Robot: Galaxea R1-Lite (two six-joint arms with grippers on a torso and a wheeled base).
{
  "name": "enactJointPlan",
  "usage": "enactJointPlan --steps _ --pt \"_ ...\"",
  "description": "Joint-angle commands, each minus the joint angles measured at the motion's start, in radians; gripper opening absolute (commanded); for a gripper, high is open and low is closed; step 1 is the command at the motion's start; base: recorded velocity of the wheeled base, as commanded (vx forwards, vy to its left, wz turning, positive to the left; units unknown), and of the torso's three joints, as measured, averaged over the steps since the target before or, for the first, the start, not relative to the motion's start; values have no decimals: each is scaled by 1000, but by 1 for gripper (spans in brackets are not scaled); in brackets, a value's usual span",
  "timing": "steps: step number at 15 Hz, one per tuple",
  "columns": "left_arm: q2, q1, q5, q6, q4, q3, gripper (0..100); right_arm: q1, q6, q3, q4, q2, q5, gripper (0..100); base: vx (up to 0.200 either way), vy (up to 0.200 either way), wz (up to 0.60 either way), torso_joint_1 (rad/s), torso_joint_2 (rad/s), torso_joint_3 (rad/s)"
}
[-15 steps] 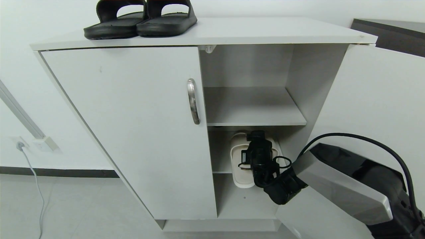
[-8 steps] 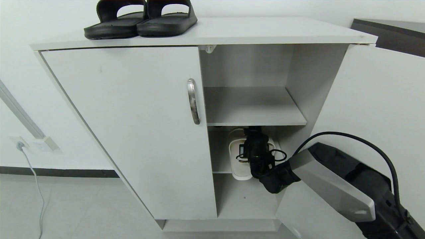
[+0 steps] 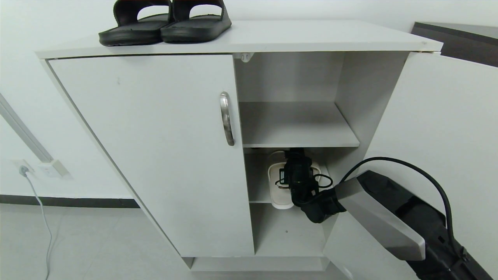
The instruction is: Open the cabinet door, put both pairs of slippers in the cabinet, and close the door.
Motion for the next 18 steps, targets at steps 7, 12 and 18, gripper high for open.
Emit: enactJointPlan --steps 7,12,18 --pt "1 0 -1 0 0 0 0 11 4 156 -74 -80 -2 100 0 0 0 0 0 0" --pt "1 -1 -1 0 0 0 0 67 4 465 -226 -246 -9 100 0 0 0 0 0 0" --pt "1 -1 -1 4 0 0 0 156 6 847 -442 -422 -14 100 0 0 0 0 0 0"
